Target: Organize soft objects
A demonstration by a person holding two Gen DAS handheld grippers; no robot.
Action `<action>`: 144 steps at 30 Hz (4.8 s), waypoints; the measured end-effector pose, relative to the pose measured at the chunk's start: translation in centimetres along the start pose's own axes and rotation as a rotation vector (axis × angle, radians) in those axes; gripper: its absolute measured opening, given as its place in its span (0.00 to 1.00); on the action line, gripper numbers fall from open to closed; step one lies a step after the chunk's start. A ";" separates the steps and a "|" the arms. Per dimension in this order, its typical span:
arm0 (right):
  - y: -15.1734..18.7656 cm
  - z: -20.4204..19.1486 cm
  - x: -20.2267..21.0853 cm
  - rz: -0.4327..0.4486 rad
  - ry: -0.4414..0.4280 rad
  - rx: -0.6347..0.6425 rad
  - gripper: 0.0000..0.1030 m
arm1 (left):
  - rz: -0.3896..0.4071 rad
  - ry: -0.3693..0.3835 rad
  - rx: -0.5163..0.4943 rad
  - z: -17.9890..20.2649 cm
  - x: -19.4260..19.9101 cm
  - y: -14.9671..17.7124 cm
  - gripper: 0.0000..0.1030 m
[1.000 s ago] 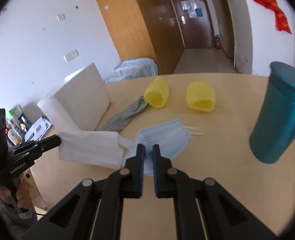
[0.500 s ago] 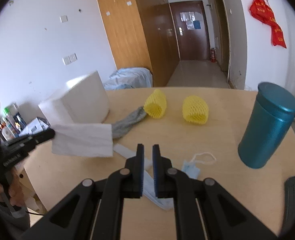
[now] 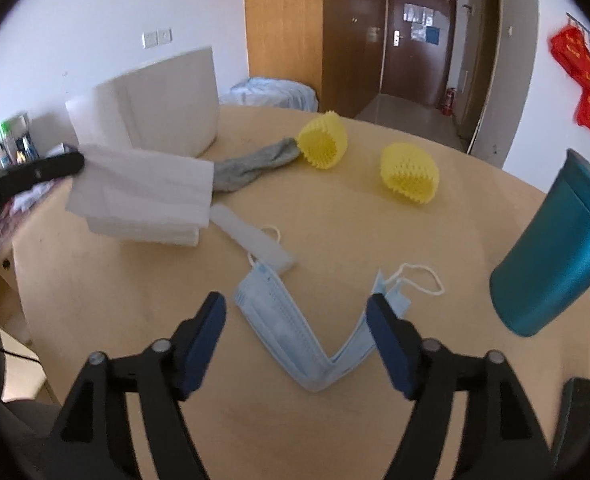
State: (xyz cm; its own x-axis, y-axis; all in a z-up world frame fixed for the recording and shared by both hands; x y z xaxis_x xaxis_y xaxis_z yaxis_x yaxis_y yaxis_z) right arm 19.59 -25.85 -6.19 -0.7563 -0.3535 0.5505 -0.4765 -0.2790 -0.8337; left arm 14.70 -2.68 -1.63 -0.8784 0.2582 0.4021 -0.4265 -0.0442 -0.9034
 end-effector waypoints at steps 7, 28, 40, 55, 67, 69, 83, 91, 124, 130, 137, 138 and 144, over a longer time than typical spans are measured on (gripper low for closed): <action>1.1 -0.1 -1.9 -0.064 0.026 0.041 0.76 | -0.013 0.017 0.004 0.0 -0.3 0.0 0.01; 0.5 0.7 0.4 -0.023 -0.011 -0.084 0.17 | 0.014 0.035 0.005 0.3 1.1 -0.6 0.01; -1.6 1.7 8.0 0.157 0.012 -0.165 0.17 | 0.114 0.033 -0.029 1.2 5.7 -2.6 0.01; -1.8 0.4 7.0 0.162 -0.031 -0.174 0.17 | 0.157 -0.001 -0.057 1.8 7.2 -3.7 0.01; -6.2 -4.0 7.4 0.256 -0.163 -0.120 0.17 | 0.223 -0.102 -0.070 0.6 9.6 -5.5 0.01; -6.9 -4.9 7.3 0.271 -0.190 -0.110 0.17 | 0.232 -0.122 -0.063 -0.1 10.2 -5.7 0.01; -11.6 -9.6 6.6 0.332 -0.332 -0.051 0.17 | 0.305 -0.229 -0.057 -3.5 12.8 -8.7 0.01; -14.1 -11.1 5.8 0.346 -0.353 -0.018 0.17 | 0.346 -0.233 -0.056 -5.2 12.7 -12.5 0.01; -17.4 -11.9 3.4 0.336 -0.334 0.010 0.17 | 0.179 -0.173 -0.036 -10.3 1.9 -19.8 0.01; -17.0 -11.7 3.3 0.323 -0.326 0.007 0.17 | 0.072 -0.166 -0.029 -10.9 -1.2 -17.6 0.01; -17.2 -11.4 3.3 0.315 -0.318 -0.002 0.17 | -0.003 -0.211 -0.016 -12.1 -3.3 -16.0 0.01; -17.2 -11.5 3.2 0.314 -0.318 -0.001 0.17 | -0.014 -0.220 -0.013 -12.4 -3.6 -15.7 0.01; -17.5 -11.4 2.9 0.309 -0.311 -0.005 0.17 | -0.081 -0.241 -0.021 -13.1 -5.9 -14.5 0.01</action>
State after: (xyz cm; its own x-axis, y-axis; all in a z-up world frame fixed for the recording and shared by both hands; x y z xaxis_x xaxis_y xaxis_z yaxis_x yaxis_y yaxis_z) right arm 20.66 -11.81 9.50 -0.6928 -0.6723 0.2610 -0.2518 -0.1137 -0.9611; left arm 28.85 9.13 7.14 -0.8684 0.0228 0.4953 -0.4956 -0.0122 -0.8684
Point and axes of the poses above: each gripper's, at about its wrist camera, not at the fingertips, and x roughly against the way its jaws point, z to its right, y to its underside, the point moved 1 cm from there along -x, roughly the way its jaws point, and after that the axes turned 13 degrees about z, right-handed, at the moved point
